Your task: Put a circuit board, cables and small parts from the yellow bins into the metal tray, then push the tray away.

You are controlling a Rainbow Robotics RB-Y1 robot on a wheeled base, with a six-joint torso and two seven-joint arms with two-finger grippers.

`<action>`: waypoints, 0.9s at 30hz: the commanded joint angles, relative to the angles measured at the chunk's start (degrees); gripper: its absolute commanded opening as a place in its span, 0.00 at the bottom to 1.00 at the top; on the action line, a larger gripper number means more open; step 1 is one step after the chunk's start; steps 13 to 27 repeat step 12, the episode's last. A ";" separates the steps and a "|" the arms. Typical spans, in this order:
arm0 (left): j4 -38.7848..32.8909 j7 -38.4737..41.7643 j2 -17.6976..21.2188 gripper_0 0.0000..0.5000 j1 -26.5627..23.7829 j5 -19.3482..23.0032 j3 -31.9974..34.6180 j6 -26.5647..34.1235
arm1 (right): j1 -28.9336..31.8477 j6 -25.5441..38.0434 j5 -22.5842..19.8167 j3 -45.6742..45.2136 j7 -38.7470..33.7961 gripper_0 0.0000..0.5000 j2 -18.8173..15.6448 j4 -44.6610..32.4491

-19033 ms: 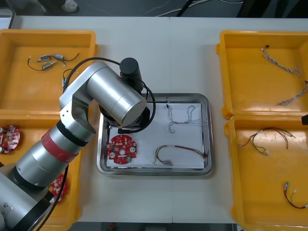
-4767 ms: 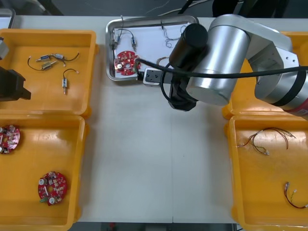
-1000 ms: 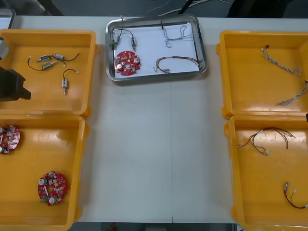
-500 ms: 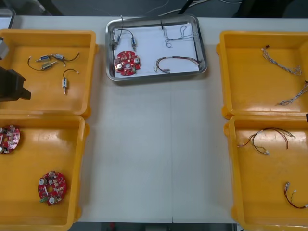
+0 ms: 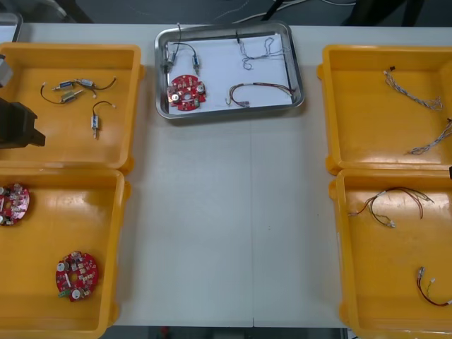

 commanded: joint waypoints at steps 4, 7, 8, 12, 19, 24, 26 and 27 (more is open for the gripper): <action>-1.39 -5.56 2.72 1.00 0.71 -0.46 1.67 0.40 | -1.27 0.19 0.03 -1.75 -1.27 1.00 -2.48 -0.25; -1.39 -5.56 2.72 1.00 0.71 -0.46 1.67 0.40 | -1.27 0.19 0.03 -1.75 -1.27 1.00 -2.48 -0.25; -1.39 -5.56 2.72 1.00 0.71 -0.46 1.67 0.40 | -1.27 0.19 0.03 -1.75 -1.27 1.00 -2.48 -0.25; -1.39 -5.56 2.72 1.00 0.71 -0.46 1.67 0.40 | -1.27 0.19 0.03 -1.75 -1.27 1.00 -2.48 -0.25; -1.39 -5.56 2.72 1.00 0.71 -0.46 1.67 0.40 | -1.27 0.19 0.03 -1.75 -1.27 1.00 -2.48 -0.25; -1.39 -5.56 2.72 1.00 0.71 -0.46 1.67 0.40 | -1.27 0.19 0.03 -1.75 -1.27 1.00 -2.48 -0.25; -1.39 -5.56 2.72 1.00 0.71 -0.46 1.67 0.40 | -1.27 0.19 0.03 -1.75 -1.27 1.00 -2.48 -0.25; -1.39 -5.56 2.72 1.00 0.71 -0.46 1.67 0.40 | -1.27 0.19 0.03 -1.75 -1.27 1.00 -2.48 -0.25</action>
